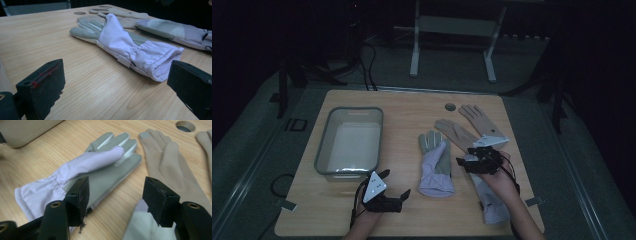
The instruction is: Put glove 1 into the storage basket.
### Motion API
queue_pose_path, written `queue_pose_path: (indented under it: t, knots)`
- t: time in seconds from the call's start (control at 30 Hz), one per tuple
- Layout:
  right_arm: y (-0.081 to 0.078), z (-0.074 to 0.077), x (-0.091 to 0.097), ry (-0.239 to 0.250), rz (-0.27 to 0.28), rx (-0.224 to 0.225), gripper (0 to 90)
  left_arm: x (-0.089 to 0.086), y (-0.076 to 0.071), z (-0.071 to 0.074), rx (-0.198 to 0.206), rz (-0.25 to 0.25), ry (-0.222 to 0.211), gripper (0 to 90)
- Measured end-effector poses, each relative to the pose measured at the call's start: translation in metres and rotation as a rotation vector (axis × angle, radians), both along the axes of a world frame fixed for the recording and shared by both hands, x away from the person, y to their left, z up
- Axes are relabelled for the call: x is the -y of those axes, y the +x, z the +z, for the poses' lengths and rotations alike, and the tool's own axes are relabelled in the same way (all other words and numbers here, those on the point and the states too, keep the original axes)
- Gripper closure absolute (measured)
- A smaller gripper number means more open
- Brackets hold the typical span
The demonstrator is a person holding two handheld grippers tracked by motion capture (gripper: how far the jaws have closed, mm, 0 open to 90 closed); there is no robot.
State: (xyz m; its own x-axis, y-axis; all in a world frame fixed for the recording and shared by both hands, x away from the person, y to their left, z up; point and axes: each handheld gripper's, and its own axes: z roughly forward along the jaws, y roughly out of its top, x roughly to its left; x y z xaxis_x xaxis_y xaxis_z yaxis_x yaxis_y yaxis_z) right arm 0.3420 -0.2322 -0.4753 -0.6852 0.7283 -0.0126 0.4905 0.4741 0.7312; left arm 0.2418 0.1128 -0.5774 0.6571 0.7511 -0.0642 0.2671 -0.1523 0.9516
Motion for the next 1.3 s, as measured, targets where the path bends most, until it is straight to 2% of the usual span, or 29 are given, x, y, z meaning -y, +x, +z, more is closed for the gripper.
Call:
queue_pose_path:
  t: [0.3, 0.33, 0.5, 0.53, 0.6, 0.8, 1.0, 1.23, 1.3]
  knots:
    - [-0.007, -0.002, 0.029, -0.004, -0.035, -0.004, 36.1, 0.000, 0.000, 0.000, 0.001, -0.001, -0.003, 1.8]
    - [-0.011, -0.004, 0.038, -0.005, -0.045, -0.012, 36.3, 0.000, 0.000, 0.000, 0.002, -0.001, -0.003, 1.8]
    - [-0.014, -0.012, 0.055, -0.018, -0.054, -0.040, 38.2, 0.000, 0.000, 0.000, 0.000, 0.000, 0.001, 1.8]
    - [-0.016, -0.018, 0.067, -0.032, -0.072, -0.056, 38.5, 0.000, 0.000, 0.000, 0.001, 0.000, 0.000, 1.8]
    - [-0.017, -0.020, 0.071, -0.031, -0.075, -0.064, 38.6, 0.000, 0.000, 0.000, -0.001, 0.001, 0.001, 1.8]
    - [-0.035, -0.024, 0.096, -0.027, -0.091, -0.097, 41.3, 0.000, 0.000, 0.000, -0.001, 0.000, -0.001, 1.8]
    - [-0.053, -0.029, 0.102, -0.037, -0.069, -0.114, 41.3, 0.000, 0.000, 0.000, -0.002, 0.000, 0.001, 1.8]
    - [-0.048, -0.054, 0.097, -0.059, -0.052, -0.158, 42.5, -0.001, 0.001, 0.000, -0.006, -0.004, -0.007, 1.8]
    - [-0.048, -0.057, 0.098, -0.060, -0.057, -0.164, 43.5, -0.001, 0.001, 0.000, -0.005, -0.003, -0.009, 1.8]
